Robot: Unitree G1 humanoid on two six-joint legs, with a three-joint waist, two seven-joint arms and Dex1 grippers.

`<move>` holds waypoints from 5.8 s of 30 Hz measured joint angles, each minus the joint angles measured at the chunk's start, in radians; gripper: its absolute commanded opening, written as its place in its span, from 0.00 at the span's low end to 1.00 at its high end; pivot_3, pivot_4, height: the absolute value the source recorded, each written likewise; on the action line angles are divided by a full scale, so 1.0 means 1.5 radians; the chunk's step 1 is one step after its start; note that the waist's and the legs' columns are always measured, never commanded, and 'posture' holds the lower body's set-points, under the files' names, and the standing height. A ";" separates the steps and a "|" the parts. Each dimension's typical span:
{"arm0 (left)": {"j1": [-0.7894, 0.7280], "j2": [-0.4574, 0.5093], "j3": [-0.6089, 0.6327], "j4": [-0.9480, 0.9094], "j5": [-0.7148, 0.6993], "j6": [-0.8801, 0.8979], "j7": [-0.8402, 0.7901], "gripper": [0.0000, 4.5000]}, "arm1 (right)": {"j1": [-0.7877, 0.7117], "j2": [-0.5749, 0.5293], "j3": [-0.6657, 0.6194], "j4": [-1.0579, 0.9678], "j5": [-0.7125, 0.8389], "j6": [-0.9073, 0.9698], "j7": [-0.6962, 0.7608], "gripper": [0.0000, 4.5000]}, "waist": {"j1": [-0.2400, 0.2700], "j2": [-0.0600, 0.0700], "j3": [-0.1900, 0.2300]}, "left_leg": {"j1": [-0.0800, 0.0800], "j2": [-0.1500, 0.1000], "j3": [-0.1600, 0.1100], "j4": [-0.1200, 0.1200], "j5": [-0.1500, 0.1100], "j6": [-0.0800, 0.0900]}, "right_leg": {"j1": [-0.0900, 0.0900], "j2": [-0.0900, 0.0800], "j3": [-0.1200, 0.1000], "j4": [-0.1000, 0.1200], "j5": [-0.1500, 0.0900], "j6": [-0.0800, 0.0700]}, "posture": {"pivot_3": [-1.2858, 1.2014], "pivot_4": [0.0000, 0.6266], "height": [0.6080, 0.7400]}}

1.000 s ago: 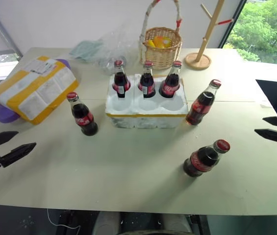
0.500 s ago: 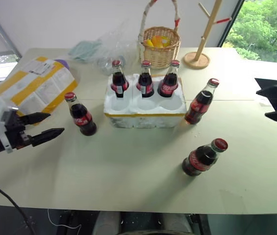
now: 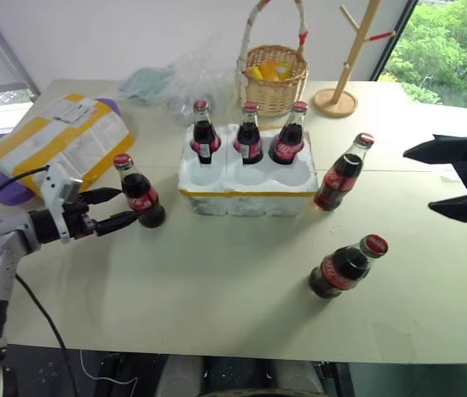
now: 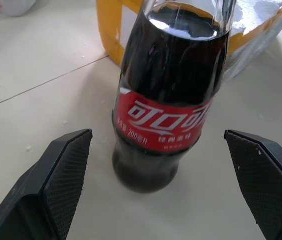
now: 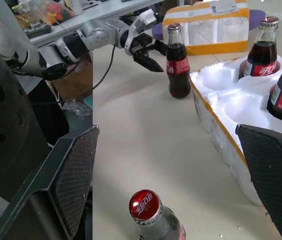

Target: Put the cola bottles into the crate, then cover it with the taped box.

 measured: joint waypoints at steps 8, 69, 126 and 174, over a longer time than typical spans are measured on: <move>-0.080 -0.054 -0.056 0.083 0.049 -0.045 0.002 0.99 | 0.002 0.024 0.002 -0.019 0.014 0.001 -0.032 1.00 | -0.001 0.000 0.000 | 0.000 0.001 0.000 0.001 0.000 0.000 | 0.000 0.002 0.000 0.001 0.000 0.001 | 0.52 0.24 1.00; -0.541 -0.270 -0.229 0.499 0.238 -0.217 -0.147 0.99 | 0.169 0.127 -0.065 -0.115 0.005 -0.029 -0.213 1.00 | 0.016 -0.009 0.005 | -0.006 0.001 -0.003 0.010 -0.001 0.001 | -0.001 0.005 0.000 0.002 0.002 0.005 | 0.52 0.24 1.00; -0.236 -0.036 -0.185 -0.172 -0.085 0.201 -0.201 0.99 | 0.563 0.455 0.024 -0.266 -0.191 -0.280 -0.304 1.00 | 0.000 -0.008 0.004 | 0.001 0.003 -0.003 0.009 -0.001 0.001 | 0.005 0.006 0.001 0.001 0.001 0.005 | 0.52 0.24 1.00; -0.189 -0.012 -0.085 -0.208 -0.109 0.202 -0.076 1.00 | -0.212 0.496 0.382 0.094 -0.227 -0.223 -0.475 0.63 | 0.000 -0.008 0.005 | -0.005 0.002 -0.002 0.009 -0.001 0.001 | -0.002 0.005 0.002 0.002 0.001 0.005 | 0.52 0.24 1.00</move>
